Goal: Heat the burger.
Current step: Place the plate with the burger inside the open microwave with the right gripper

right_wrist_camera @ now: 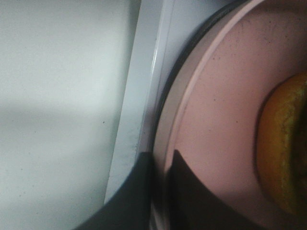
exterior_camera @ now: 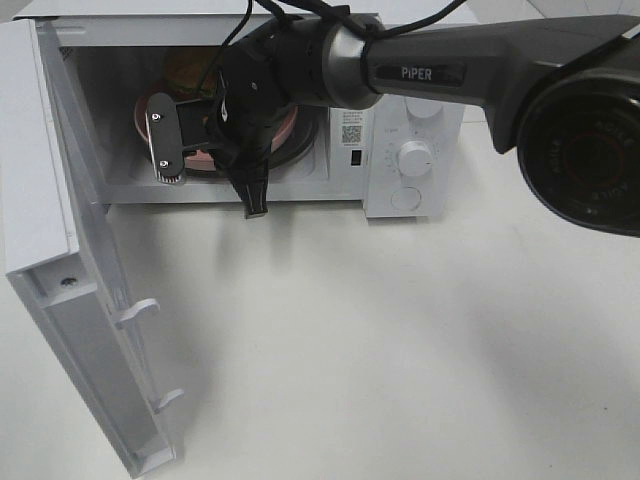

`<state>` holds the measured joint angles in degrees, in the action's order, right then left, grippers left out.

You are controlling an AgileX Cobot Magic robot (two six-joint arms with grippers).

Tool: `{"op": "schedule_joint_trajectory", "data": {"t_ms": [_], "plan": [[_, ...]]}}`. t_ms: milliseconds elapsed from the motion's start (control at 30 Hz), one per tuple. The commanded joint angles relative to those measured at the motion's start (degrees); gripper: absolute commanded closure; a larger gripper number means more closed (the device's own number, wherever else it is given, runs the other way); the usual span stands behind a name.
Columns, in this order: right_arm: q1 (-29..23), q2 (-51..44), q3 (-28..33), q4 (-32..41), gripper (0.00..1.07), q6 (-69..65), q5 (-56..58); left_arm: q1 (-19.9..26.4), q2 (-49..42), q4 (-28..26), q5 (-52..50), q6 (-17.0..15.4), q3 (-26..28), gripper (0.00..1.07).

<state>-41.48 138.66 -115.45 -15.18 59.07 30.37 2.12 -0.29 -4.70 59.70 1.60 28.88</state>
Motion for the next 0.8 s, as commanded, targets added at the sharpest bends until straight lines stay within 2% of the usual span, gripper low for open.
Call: {"op": "schedule_joint_trajectory", "data": {"t_ms": [33,333,433,467,500,567,600,667,800], "plan": [[0.2,-0.2,-1.9,-1.1,1.07,0.0,-3.7,0.1,-1.2,0.1,-0.2,0.0,-0.1,0.07],[0.2,0.3,-2.0,-1.0,1.03,-0.9,-6.2,0.1,-1.2,1.0,-0.2,0.0,-0.1,0.07],[0.2,0.6,-2.0,-0.6,0.97,-0.9,-6.1,0.1,-1.2,1.0,-0.2,0.0,-0.1,0.07],[0.2,0.7,-2.0,-0.6,0.91,-1.3,-6.0,0.1,-1.2,1.0,-0.2,0.0,-0.1,0.07],[0.2,0.7,-2.0,-0.6,0.91,-1.3,-6.0,0.1,-1.2,1.0,-0.2,0.0,-0.1,0.07],[0.2,0.9,-2.0,-0.6,0.81,-2.1,-5.8,0.1,-1.2,1.0,-0.2,0.0,-0.1,0.07],[0.2,0.9,-2.0,-0.6,0.81,-2.1,-5.8,0.1,-1.2,1.0,-0.2,0.0,-0.1,0.07],[0.2,0.9,-2.0,-0.6,0.71,-2.2,-5.4,0.1,-1.2,1.0,-0.2,0.0,-0.1,0.07],[0.2,0.9,-1.9,-0.6,0.66,-3.7,-3.7,0.1,-1.2,1.0,-0.2,0.0,-0.1,0.07]]}}
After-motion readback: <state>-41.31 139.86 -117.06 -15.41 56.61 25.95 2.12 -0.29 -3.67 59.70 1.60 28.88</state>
